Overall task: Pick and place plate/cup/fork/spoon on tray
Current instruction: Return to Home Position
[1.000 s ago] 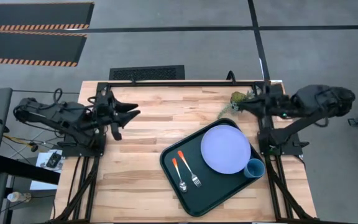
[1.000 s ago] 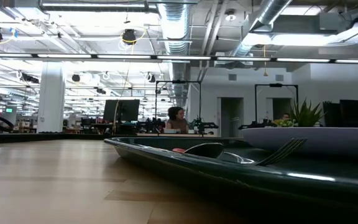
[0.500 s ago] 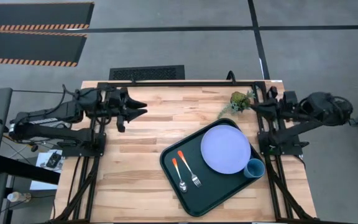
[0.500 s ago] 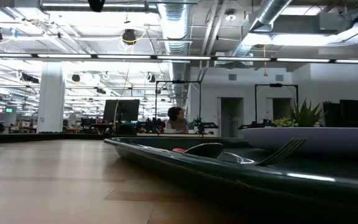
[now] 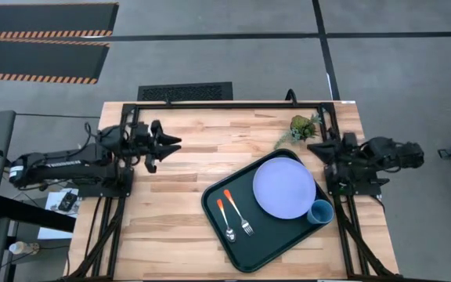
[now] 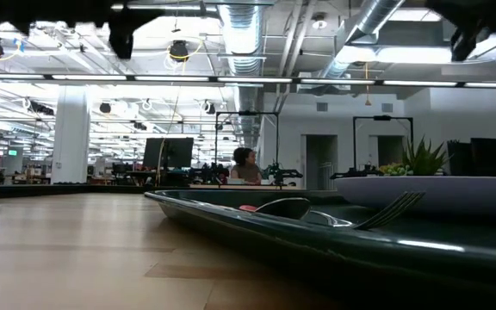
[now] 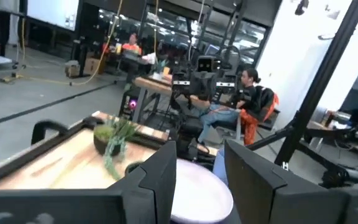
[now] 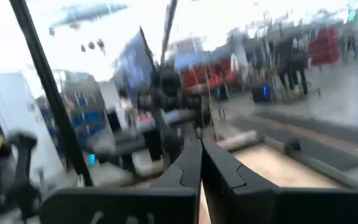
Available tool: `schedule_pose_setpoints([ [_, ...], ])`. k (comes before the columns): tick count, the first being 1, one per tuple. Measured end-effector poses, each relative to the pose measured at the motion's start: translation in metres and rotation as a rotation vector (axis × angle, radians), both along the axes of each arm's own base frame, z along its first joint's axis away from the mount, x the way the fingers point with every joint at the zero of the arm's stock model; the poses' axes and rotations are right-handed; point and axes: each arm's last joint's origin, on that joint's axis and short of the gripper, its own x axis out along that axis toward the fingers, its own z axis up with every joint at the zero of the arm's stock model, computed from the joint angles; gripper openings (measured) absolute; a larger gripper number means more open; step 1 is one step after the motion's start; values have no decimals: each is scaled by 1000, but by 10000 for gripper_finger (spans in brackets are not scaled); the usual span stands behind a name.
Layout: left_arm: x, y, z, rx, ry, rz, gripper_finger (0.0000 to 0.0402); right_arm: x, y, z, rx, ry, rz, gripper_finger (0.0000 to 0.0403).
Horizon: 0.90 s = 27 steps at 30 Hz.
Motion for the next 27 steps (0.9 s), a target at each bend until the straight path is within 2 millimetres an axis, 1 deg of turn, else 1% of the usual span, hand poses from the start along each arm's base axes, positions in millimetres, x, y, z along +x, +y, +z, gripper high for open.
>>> schedule_pose_setpoints([
  [1,-2,0,-9,-9,1,3,121,2,1,-6,-2,22,1,33],
  [3,-5,-1,-24,-32,-14,16,121,8,2,-11,18,11,6,33],
  [5,-8,-1,-41,-60,1,31,121,15,4,-27,25,44,12,33],
  [6,-9,-1,-48,-69,1,40,121,18,5,-36,27,60,16,33],
  [10,-12,-2,-72,-97,-12,84,121,27,7,-59,69,15,26,33],
  [12,-13,-3,-79,-103,-23,94,121,31,8,-75,72,16,27,33],
  [16,-15,-5,-98,-139,2,111,121,33,7,-79,94,20,23,33],
  [18,-17,-5,-99,-204,-23,95,121,32,7,-78,96,12,19,33],
  [20,-23,-8,-90,-191,-102,26,121,32,6,-77,99,-2,17,33],
  [22,-30,-10,-83,-173,-156,4,121,32,6,-77,97,-1,14,33],
  [27,-48,-8,-88,-182,-135,199,121,32,3,-77,89,-1,-4,33],
])
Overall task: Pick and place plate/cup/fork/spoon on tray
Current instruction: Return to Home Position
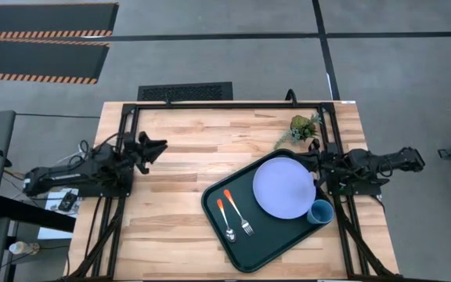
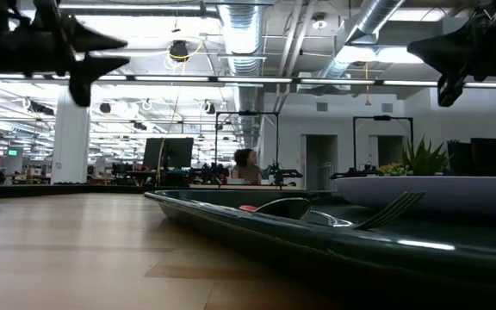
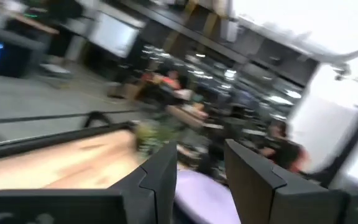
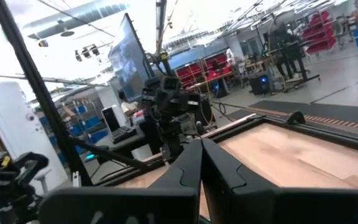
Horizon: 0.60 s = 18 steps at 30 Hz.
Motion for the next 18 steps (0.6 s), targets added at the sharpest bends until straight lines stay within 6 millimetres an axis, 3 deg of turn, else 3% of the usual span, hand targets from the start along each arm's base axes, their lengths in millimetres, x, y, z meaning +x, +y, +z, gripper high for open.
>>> schedule_pose_setpoints([
  [4,-9,2,-13,-49,108,127,121,1,-1,-2,-15,21,10,33],
  [9,-7,2,-23,-59,213,147,121,2,-4,-7,-24,78,-16,33],
  [18,-5,1,-24,-10,169,138,121,3,-9,-15,-52,159,-74,33],
])
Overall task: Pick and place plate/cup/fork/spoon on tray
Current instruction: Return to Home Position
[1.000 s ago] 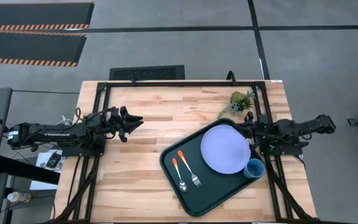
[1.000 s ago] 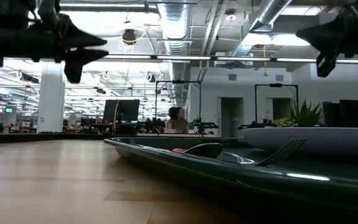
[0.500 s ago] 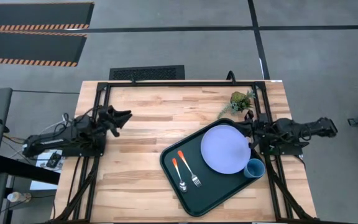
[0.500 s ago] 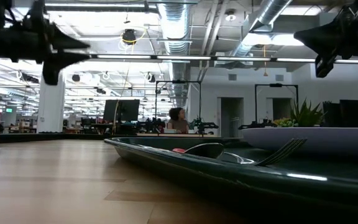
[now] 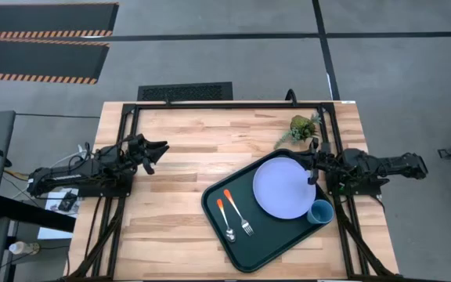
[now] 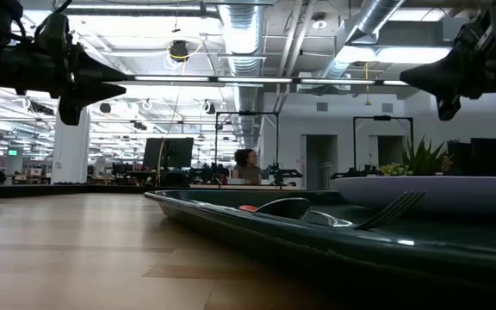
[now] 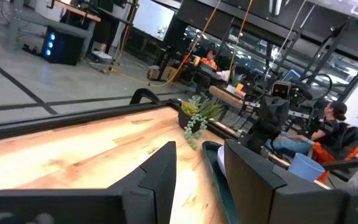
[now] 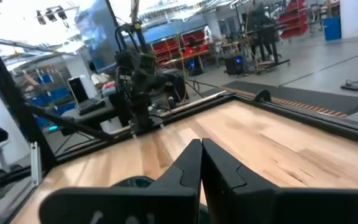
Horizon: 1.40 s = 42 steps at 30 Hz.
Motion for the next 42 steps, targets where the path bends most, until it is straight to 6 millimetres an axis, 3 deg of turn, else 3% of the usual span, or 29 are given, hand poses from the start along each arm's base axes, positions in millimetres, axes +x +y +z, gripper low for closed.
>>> schedule_pose_setpoints([
  [7,0,0,0,22,9,3,121,1,2,-3,-13,37,101,33],
  [42,0,0,0,-18,-9,-4,121,1,2,-4,-55,52,97,33],
])
